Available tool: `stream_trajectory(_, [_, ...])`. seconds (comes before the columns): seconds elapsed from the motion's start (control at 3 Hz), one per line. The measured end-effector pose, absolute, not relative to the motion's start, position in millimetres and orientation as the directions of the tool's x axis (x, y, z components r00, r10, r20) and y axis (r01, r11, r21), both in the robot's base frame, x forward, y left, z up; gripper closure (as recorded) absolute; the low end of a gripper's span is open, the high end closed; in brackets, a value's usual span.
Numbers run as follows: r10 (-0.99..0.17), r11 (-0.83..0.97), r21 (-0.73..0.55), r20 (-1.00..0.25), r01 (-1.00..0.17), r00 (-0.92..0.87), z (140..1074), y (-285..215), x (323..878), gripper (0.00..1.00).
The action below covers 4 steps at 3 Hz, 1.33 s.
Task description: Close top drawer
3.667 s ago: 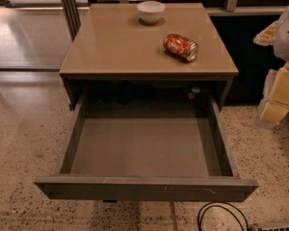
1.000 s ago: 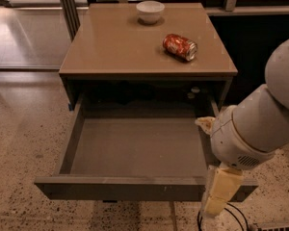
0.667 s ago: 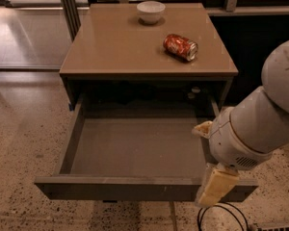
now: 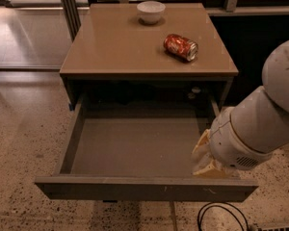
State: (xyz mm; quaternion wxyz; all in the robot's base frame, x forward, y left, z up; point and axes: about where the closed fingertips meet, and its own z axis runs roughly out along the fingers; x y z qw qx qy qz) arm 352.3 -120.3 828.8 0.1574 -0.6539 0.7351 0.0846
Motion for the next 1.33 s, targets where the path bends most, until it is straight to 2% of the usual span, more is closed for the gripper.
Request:
stream_trajectory(0.33, [-0.935, 0.130, -0.081, -0.342, -0.988, -0.095, 829, -120, 352, 0.89])
stream_trajectory(0.67, [-0.921, 0.072, -0.041, -0.387, -0.997, -0.051, 801, -105, 334, 1.00])
stream_trajectory(1.33, [-0.897, -0.065, 0.006, -0.437, -0.998, 0.056, 745, -76, 286, 1.00])
